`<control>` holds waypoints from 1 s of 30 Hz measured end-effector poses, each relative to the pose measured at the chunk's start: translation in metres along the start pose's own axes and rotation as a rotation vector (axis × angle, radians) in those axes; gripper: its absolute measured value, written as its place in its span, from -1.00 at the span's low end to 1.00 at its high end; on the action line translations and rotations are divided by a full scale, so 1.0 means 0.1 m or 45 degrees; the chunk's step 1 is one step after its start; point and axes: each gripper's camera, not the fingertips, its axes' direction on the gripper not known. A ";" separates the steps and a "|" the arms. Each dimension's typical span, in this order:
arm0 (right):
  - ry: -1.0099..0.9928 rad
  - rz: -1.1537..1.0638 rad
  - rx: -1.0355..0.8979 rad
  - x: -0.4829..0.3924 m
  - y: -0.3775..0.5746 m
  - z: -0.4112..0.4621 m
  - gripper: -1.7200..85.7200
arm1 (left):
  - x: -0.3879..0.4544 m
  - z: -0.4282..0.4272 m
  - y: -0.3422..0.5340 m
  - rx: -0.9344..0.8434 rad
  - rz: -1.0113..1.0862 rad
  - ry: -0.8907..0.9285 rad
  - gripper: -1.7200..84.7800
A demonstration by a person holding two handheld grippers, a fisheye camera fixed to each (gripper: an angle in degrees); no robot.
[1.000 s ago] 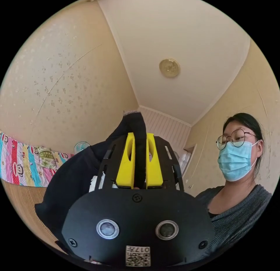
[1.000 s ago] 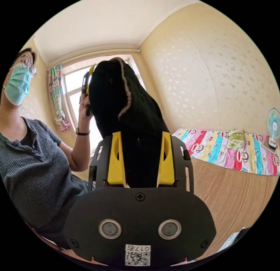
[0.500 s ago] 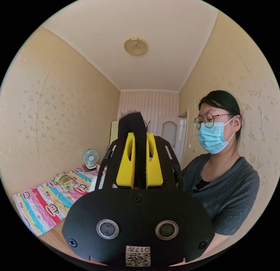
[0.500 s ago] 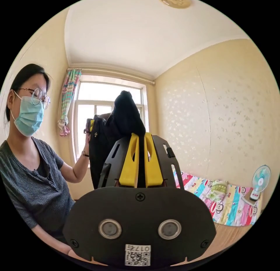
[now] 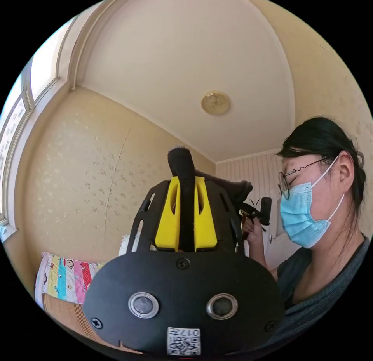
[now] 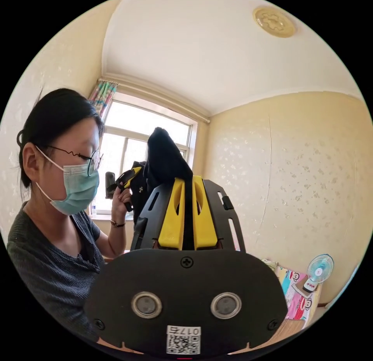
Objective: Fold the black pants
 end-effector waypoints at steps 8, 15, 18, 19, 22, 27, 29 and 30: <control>0.329 0.295 -0.377 2.00 0.44 1.24 -0.88 | -1.91 1.36 0.59 -0.222 -0.221 -0.165 -0.84; 0.482 0.732 -0.701 4.92 1.78 3.31 -0.87 | -5.77 3.52 1.97 -0.675 -0.681 -0.403 -0.78; 0.378 0.805 -0.873 5.13 2.66 3.60 -0.86 | -6.69 3.09 2.92 -0.775 -0.870 -0.530 -0.77; 0.365 0.799 -0.931 5.10 2.87 3.64 -0.86 | -6.90 2.78 3.37 -0.851 -0.901 -0.537 -0.77; 0.257 0.849 -1.274 4.81 4.07 3.77 -0.86 | -7.15 1.80 4.69 -1.130 -0.959 -0.646 -0.76; -0.055 1.179 -1.725 3.94 5.85 3.55 -0.83 | -6.89 0.05 6.89 -1.682 -1.287 -0.711 -0.76; -0.054 1.317 -1.772 3.76 6.12 3.35 -0.82 | -6.64 -0.45 7.37 -1.807 -1.367 -0.717 -0.74; -0.037 1.418 -1.769 3.72 6.22 3.18 -0.82 | -6.48 -0.70 7.60 -1.850 -1.419 -0.701 -0.74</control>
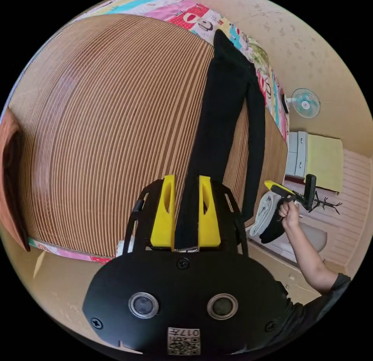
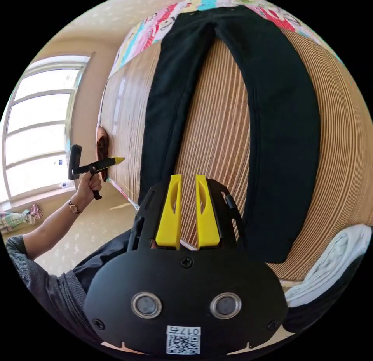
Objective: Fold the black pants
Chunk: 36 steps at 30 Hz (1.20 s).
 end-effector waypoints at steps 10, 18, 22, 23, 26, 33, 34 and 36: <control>0.340 0.479 0.241 1.17 0.11 -1.49 -0.64 | -0.37 0.35 0.56 -0.137 -0.033 -0.181 -0.74; 0.426 0.433 -0.062 1.52 -0.10 -1.53 -0.77 | -0.54 -0.03 0.29 -0.312 0.068 -0.234 -0.88; 0.139 0.354 0.041 1.51 0.22 -1.80 -0.86 | -0.68 -0.48 0.52 -0.293 0.128 0.114 -0.91; -0.044 0.335 0.081 1.53 0.35 -1.90 -0.87 | -0.71 -0.57 0.57 -0.278 0.122 0.127 -0.91; -0.268 0.312 0.085 1.56 0.69 -2.03 -0.88 | -0.94 -0.84 0.85 -0.264 0.021 0.236 -0.92; -0.108 0.347 -0.181 1.61 1.24 -2.19 -0.89 | -1.70 -0.82 1.51 -0.529 -0.505 -0.114 -0.82; -0.122 0.321 -0.161 1.56 1.25 -2.27 -0.89 | -1.84 -0.98 1.63 -0.455 -0.612 -0.086 -0.79; -0.106 0.182 -0.113 1.29 1.23 -2.61 -0.89 | -1.88 -1.29 1.74 -0.300 -0.667 -0.025 -0.75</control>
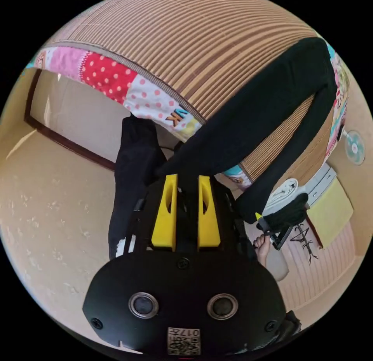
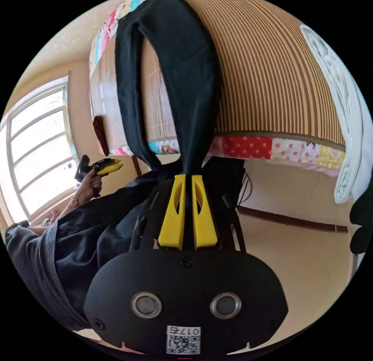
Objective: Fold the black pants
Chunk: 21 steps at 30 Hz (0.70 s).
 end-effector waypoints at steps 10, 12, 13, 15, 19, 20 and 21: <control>-0.081 -0.745 -0.184 -1.23 -0.28 -0.42 -0.89 | 2.38 -0.20 0.93 -0.011 1.082 0.012 -0.59; -0.176 -0.826 -0.218 -1.36 -0.35 -0.46 -0.89 | 2.61 -0.05 1.04 -0.016 1.154 -0.100 -0.58; -0.199 -0.845 -0.227 -1.39 -0.37 -0.47 -0.89 | 2.70 0.07 1.09 -0.045 1.201 -0.179 -0.58; -0.242 -0.920 -0.272 -1.50 -0.43 -0.51 -0.89 | 2.75 0.31 1.17 -0.120 1.272 -0.321 -0.62; -0.212 -1.025 -0.447 -1.49 -0.52 -0.52 -0.87 | 2.54 0.47 1.42 -0.012 1.318 -0.570 -0.85; -0.225 -1.038 -0.525 -1.41 -0.56 -0.54 -0.86 | 2.50 0.46 1.44 -0.001 1.308 -0.548 -0.85; -0.232 -1.024 -0.591 -1.28 -0.64 -0.59 -0.84 | 2.39 0.40 1.44 0.013 1.264 -0.480 -0.86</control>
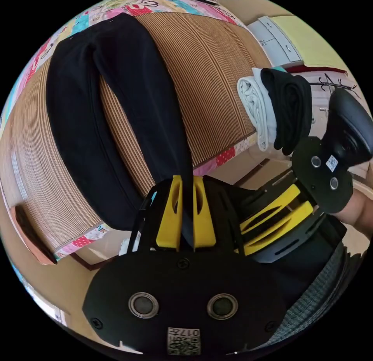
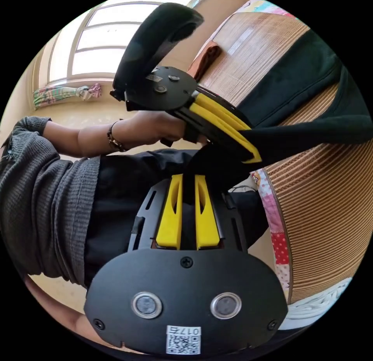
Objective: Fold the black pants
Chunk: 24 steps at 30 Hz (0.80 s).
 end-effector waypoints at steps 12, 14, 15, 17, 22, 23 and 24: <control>-0.222 0.681 0.936 2.43 -0.01 -2.51 -0.65 | -0.97 0.07 0.93 0.236 -0.376 0.597 -0.87; -0.200 0.772 1.065 2.68 -0.22 -2.74 -0.62 | -1.04 0.09 1.03 0.258 -0.400 0.650 -0.88; -0.195 0.843 1.161 2.82 -0.35 -2.84 -0.60 | -1.08 0.10 1.10 0.274 -0.417 0.689 -0.88; -0.160 0.924 1.271 2.95 -0.54 -2.94 -0.62 | -1.13 0.11 1.18 0.297 -0.436 0.720 -0.89; 0.020 0.975 1.370 2.85 -1.17 -3.12 -0.79 | -1.13 0.07 1.30 0.309 -0.374 0.666 -0.91; 0.137 0.985 1.369 2.64 -1.35 -3.18 -0.83 | -1.12 0.05 1.31 0.299 -0.370 0.641 -0.91; 0.287 0.987 1.341 2.37 -1.56 -3.23 -0.86 | -1.11 0.01 1.34 0.287 -0.373 0.602 -0.91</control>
